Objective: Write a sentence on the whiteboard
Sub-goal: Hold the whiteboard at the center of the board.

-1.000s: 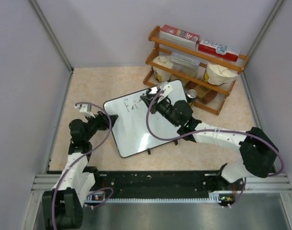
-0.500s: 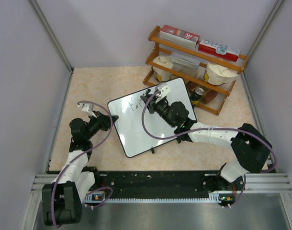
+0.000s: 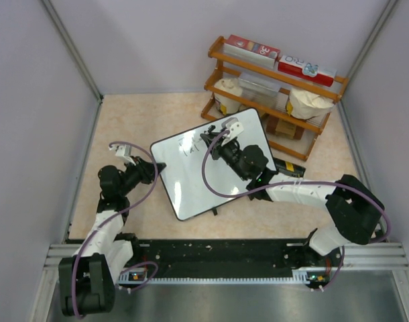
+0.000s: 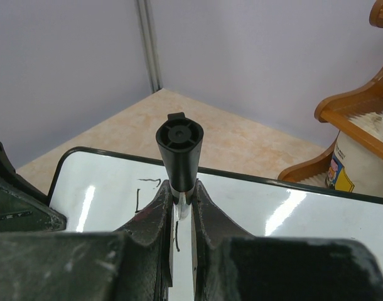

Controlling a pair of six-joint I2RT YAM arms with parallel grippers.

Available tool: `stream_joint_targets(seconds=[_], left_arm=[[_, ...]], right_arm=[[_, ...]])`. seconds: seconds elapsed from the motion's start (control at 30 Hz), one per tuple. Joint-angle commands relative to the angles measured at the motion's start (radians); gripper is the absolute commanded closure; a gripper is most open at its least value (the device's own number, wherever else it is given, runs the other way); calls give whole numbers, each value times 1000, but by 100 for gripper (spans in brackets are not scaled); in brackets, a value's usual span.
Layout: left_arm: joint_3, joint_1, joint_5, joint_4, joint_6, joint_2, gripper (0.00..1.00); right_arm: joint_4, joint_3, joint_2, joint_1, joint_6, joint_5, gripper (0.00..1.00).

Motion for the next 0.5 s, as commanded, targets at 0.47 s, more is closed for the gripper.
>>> stream_joint_targets(seconds=[0.47], left_arm=[[-12, 1, -72, -20, 123, -10, 100]], right_arm=[[34, 12, 22, -26, 39, -3, 100]])
